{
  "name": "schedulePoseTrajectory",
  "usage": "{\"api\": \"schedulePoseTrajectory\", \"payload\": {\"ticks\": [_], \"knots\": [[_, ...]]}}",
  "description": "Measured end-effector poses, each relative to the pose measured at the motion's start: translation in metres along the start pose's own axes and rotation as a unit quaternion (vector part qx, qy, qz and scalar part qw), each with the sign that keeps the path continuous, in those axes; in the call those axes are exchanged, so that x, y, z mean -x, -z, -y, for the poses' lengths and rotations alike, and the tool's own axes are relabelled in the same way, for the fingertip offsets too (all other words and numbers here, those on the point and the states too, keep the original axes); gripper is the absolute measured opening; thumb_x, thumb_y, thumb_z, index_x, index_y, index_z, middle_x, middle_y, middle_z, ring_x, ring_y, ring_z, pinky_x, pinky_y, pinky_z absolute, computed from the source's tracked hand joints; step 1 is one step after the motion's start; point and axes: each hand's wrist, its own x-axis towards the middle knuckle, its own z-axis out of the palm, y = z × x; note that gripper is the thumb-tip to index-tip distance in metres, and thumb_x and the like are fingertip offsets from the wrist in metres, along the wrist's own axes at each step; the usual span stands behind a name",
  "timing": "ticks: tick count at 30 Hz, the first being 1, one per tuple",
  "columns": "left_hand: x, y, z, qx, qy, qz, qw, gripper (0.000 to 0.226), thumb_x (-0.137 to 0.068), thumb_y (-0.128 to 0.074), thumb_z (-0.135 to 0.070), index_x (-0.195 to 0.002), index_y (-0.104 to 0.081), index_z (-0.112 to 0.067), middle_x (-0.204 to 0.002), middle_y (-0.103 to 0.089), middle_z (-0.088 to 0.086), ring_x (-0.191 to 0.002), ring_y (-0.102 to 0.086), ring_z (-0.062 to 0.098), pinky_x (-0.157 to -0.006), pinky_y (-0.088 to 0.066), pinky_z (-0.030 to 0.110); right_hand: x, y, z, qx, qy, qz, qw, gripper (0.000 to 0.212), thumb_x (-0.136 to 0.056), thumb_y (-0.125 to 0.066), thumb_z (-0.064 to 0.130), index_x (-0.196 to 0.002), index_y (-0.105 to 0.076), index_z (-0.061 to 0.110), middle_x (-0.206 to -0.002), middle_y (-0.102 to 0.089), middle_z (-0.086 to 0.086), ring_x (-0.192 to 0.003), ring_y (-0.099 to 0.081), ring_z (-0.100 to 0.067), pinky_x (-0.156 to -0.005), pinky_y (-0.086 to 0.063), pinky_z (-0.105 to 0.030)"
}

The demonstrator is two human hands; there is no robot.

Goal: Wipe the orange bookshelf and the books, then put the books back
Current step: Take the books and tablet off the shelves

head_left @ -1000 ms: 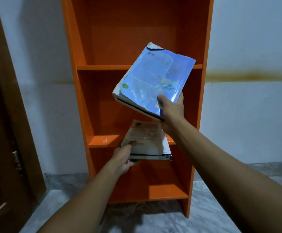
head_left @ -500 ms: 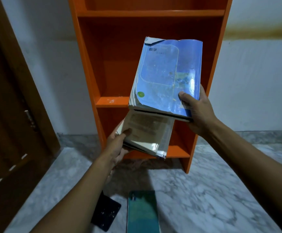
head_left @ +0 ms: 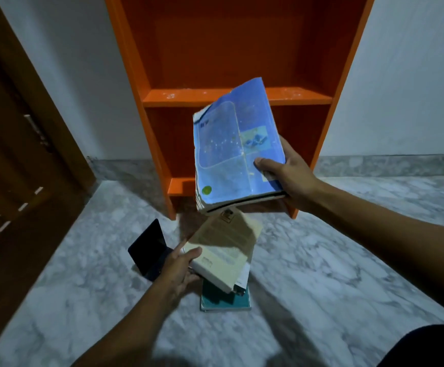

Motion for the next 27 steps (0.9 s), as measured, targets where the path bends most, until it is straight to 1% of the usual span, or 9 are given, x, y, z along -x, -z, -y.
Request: {"api": "schedulePoseTrajectory", "payload": {"ticks": [5,9,13,15,17,20,22,25,27], "knots": [[-0.002,0.024,0.053,0.028,0.057,-0.044,0.997,0.045,-0.088,-0.069,-0.005,-0.127,-0.061,-0.026,-0.115,-0.07,0.021,-0.108,-0.066,0.043,-0.086,-0.05,0.07,0.014,-0.005,-0.039,0.009,-0.083,0.064,0.994,0.066,-0.101,-0.055,0.007,-0.155,-0.025,0.03,-0.135,-0.058,0.001,-0.111,-0.067,-0.014,-0.081,-0.061,-0.03],[-0.008,0.034,0.069,0.022,0.062,-0.013,0.998,0.048,-0.089,-0.062,0.001,-0.126,-0.062,-0.03,-0.118,-0.071,0.018,-0.112,-0.065,0.04,-0.089,-0.054,0.06,0.018,-0.015,-0.075,-0.004,-0.145,0.092,0.985,0.065,-0.1,-0.055,0.003,-0.153,-0.029,0.03,-0.128,-0.063,-0.001,-0.103,-0.071,-0.016,-0.08,-0.062,-0.033],[-0.009,0.038,0.076,-0.014,0.069,-0.054,0.996,0.039,-0.086,-0.065,0.0,-0.121,-0.067,-0.018,-0.105,-0.074,0.014,-0.089,-0.071,0.028,-0.065,-0.058,0.034,0.024,-0.028,-0.123,-0.02,-0.198,0.095,0.975,0.064,-0.098,-0.057,0.001,-0.151,-0.034,0.029,-0.133,-0.064,-0.009,-0.111,-0.068,-0.031,-0.088,-0.059,-0.047],[-0.011,0.042,0.078,-0.056,0.074,-0.098,0.991,0.024,-0.095,-0.062,-0.015,-0.117,-0.067,-0.006,-0.093,-0.07,0.015,-0.072,-0.065,0.024,-0.069,-0.058,0.037,0.031,-0.032,-0.146,-0.032,-0.226,0.096,0.969,0.06,-0.098,-0.057,0.0,-0.149,-0.038,0.027,-0.132,-0.065,-0.011,-0.111,-0.069,-0.033,-0.089,-0.058,-0.05],[-0.021,0.05,0.081,-0.064,0.075,-0.142,0.985,0.038,-0.099,-0.058,-0.032,-0.109,-0.069,0.003,-0.09,-0.07,0.016,-0.068,-0.062,0.026,-0.078,-0.055,0.041,0.041,-0.033,-0.164,-0.05,-0.258,0.1,0.96,0.056,-0.097,-0.056,-0.002,-0.144,-0.043,0.025,-0.129,-0.067,-0.01,-0.108,-0.07,-0.031,-0.084,-0.06,-0.045],[-0.039,0.06,0.08,-0.07,0.031,-0.19,0.979,0.048,-0.09,-0.056,-0.057,-0.094,-0.072,-0.011,-0.102,-0.074,0.017,-0.087,-0.068,0.032,-0.096,-0.052,0.05,0.063,-0.03,-0.191,-0.064,-0.305,0.1,0.945,0.056,-0.096,-0.057,-0.004,-0.142,-0.044,0.024,-0.125,-0.07,-0.006,-0.106,-0.071,-0.03,-0.081,-0.061,-0.041],[-0.035,0.056,0.071,-0.139,-0.015,-0.215,0.967,0.064,-0.081,-0.05,-0.069,-0.11,-0.07,-0.015,-0.117,-0.07,0.013,-0.109,-0.065,0.033,-0.106,-0.045,0.049,0.073,-0.026,-0.207,-0.058,-0.344,0.093,0.933,0.061,-0.094,-0.06,-0.004,-0.145,-0.041,0.023,-0.128,-0.068,-0.008,-0.107,-0.071,-0.03,-0.082,-0.061,-0.042],[-0.019,0.039,0.048,-0.219,-0.146,-0.246,0.933,0.039,-0.103,-0.048,-0.033,-0.129,-0.063,-0.009,-0.132,-0.062,0.013,-0.124,-0.055,0.031,-0.104,-0.038,0.032,0.078,-0.031,-0.214,0.018,-0.381,0.1,0.919,0.063,-0.094,-0.061,-0.006,-0.142,-0.038,0.027,-0.125,-0.066,-0.013,-0.079,-0.069,-0.023,-0.062,-0.057,-0.028],[-0.021,0.032,0.042,-0.241,-0.21,-0.256,0.913,0.032,-0.105,-0.046,-0.021,-0.129,-0.062,-0.007,-0.131,-0.061,0.015,-0.122,-0.055,0.031,-0.098,-0.037,0.029,0.077,-0.036,-0.215,0.08,-0.389,0.124,0.909,0.062,-0.095,-0.059,-0.005,-0.135,-0.038,0.037,-0.107,-0.066,-0.022,-0.061,-0.051,-0.025,-0.056,-0.043,-0.032]]}}
